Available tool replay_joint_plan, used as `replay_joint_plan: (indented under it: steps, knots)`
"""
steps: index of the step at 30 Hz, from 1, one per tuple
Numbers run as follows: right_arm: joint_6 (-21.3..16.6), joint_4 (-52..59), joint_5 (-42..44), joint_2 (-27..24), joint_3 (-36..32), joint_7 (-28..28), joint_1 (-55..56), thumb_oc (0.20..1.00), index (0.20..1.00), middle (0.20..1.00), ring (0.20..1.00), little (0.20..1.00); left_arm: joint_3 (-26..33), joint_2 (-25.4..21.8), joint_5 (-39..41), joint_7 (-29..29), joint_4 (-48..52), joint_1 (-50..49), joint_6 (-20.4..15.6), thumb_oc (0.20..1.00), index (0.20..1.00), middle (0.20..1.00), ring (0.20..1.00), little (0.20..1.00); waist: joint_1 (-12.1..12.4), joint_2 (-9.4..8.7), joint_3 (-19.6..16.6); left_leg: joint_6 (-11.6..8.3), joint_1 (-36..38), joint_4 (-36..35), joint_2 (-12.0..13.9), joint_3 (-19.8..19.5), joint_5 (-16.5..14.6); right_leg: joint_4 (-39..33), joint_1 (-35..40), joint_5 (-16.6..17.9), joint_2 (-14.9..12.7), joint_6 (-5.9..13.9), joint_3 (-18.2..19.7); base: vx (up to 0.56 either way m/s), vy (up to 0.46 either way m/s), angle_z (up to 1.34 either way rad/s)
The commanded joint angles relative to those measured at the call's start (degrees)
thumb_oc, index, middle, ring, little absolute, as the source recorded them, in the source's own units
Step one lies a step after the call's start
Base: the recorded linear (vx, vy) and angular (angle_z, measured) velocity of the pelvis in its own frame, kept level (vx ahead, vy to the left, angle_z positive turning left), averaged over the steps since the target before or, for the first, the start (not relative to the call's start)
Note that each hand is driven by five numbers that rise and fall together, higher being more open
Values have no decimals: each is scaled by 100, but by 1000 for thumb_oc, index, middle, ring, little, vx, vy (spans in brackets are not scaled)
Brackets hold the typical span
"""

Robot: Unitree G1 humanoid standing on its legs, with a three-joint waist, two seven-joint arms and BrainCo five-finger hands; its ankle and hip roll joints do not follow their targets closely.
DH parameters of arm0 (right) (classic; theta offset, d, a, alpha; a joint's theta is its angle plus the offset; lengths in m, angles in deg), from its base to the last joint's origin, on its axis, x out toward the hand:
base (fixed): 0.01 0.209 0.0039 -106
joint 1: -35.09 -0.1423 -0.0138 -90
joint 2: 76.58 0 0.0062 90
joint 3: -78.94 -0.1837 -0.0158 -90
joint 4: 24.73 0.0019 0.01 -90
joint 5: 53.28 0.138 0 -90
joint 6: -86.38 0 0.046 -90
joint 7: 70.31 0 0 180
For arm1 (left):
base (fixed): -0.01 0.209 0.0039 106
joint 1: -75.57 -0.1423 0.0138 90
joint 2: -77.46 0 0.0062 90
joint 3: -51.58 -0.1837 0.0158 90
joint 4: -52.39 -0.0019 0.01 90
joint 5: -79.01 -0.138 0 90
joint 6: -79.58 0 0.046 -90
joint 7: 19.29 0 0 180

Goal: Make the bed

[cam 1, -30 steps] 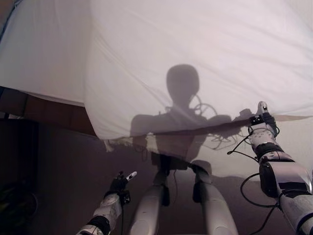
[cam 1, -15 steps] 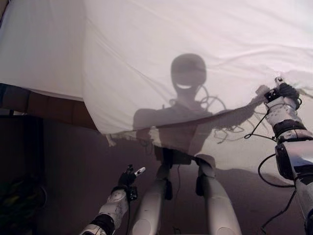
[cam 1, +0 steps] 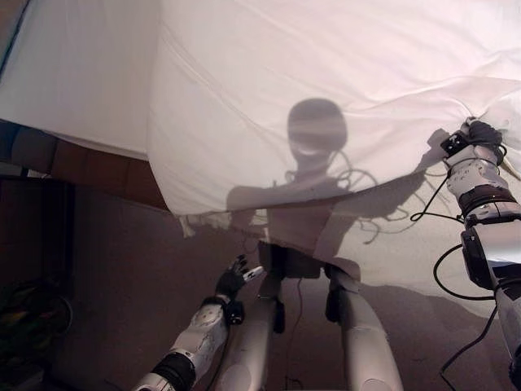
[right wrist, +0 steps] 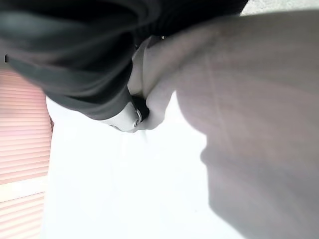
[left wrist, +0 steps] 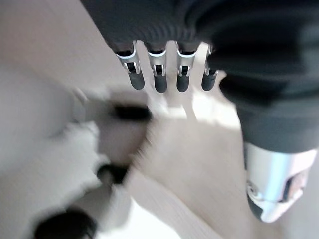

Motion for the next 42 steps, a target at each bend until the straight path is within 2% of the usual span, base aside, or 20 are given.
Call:
replay_joint_plan:
  steps: [1, 2, 5, 7, 8, 13, 14, 15, 21, 26, 28, 34, 42]
  knots:
    - [-373, 815, 96, -256, 390, -138, -225, 200, 200, 200, 200, 200, -245, -186, 723, 244, 557, -124, -23, 1000, 1000, 1000, 1000, 1000, 50, -414, -38, -295, 522, 2, -185, 320, -403, 38, 329, 409, -160, 424, 115, 0, 0, 0]
    - [-373, 815, 96, -256, 390, -138, -225, 200, 200, 200, 200, 200, -245, -186, 723, 244, 557, -124, -23, 1000, 1000, 1000, 1000, 1000, 50, -414, -38, -295, 522, 2, -185, 320, -403, 38, 329, 409, -160, 424, 115, -5, 37, -3]
    - [-575, 1839, 508, 317, 389, -127, 143, 200, 200, 200, 200, 200, -877, -130, 1895, 338, 1452, 155, 196, 1000, 1000, 1000, 1000, 1000, -169, -580, -101, -218, 718, 2, -223, 434, -462, 20, 445, 493, -181, 446, 234, -32, 77, -5]
    - [-599, 1952, 578, 405, 385, -134, 200, 200, 200, 200, 200, 200, -982, -95, 2050, 345, 1536, 252, 190, 1000, 1000, 1000, 1000, 1000, -207, -605, -111, -204, 792, 2, -235, 451, -519, 37, 489, 475, -181, 457, 270, -11, 77, -9]
    - [-667, 2357, 623, 615, 449, -129, 335, 200, 200, 200, 200, 200, -1221, 69, 2499, 323, 1558, 488, 280, 1000, 1000, 1000, 1000, 1000, -301, -675, -147, -173, 873, 2, -268, 525, -555, 16, 551, 499, -182, 487, 347, -46, 106, -18]
    - [-751, 2994, 739, 920, 519, -150, 661, 200, 200, 200, 200, 200, -1416, 544, 3242, 200, 1161, 1029, 348, 1000, 1000, 1000, 1000, 1000, -448, -850, -244, -108, 989, 2, -301, 699, -604, -108, 631, 636, -176, 529, 508, -39, 66, -27]
    - [-773, 3432, 721, 1074, 582, -140, 940, 200, 200, 200, 200, 200, -1359, 847, 3690, 108, 930, 1175, 375, 1000, 1000, 1000, 1000, 1000, -535, -944, -292, -86, 1067, 2, -301, 788, -647, -134, 662, 635, -154, 559, 575, -17, 55, -16]
    - [-773, 3454, 712, 1075, 582, -126, 955, 200, 200, 200, 200, 200, -1359, 854, 3693, 111, 922, 1177, 375, 1000, 1000, 1000, 1000, 1000, -529, -943, -291, -86, 1073, 2, -300, 793, -649, -134, 666, 635, -153, 559, 580, -11, 44, -23]
    - [-910, 4561, 640, 1298, 645, -127, 1726, 200, 200, 200, 200, 200, -1001, 1442, 4369, -214, 437, 1589, 140, 1000, 1000, 1000, 1000, 1000, -673, -1231, -473, -12, 1249, 2, -300, 1081, -745, -297, 747, 792, -83, 650, 849, -13, 22, -27]
    - [-970, 4976, 543, 1327, 578, -122, 2096, 200, 200, 200, 200, 200, -704, 1606, 4435, -339, 331, 1788, -20, 1000, 1000, 1000, 1000, 1000, -695, -1301, -601, -9, 1295, 2, -295, 1151, -767, -364, 807, 808, -70, 652, 892, 1, -4, -17]
    - [-977, 5210, 429, 1343, 477, -113, 2398, 200, 200, 200, 200, 200, -416, 1725, 4451, -408, 255, 1986, -120, 1000, 1000, 1000, 1000, 1000, -719, -1324, -666, -33, 1318, 2, -291, 1158, -774, -369, 862, 787, -94, 646, 856, -2, -12, 2]
    - [-995, 5418, 311, 1434, 311, -103, 2809, 200, 200, 200, 200, 200, 88, 1752, 4473, -513, 307, 2213, -396, 1000, 1000, 1000, 1000, 1000, -703, -1331, -728, -85, 1362, 2, -272, 1118, -779, -385, 935, 781, -140, 645, 704, -7, -38, 6]
    - [-1001, 5477, 278, 1651, 57, -78, 3195, 200, 200, 200, 200, 200, 831, 1501, 4581, -598, 653, 2127, -777, 1000, 1000, 1000, 1000, 1000, -545, -1368, -772, -128, 1440, 2, -226, 1006, -796, -404, 1079, 746, -160, 630, 516, -8, -40, 9]
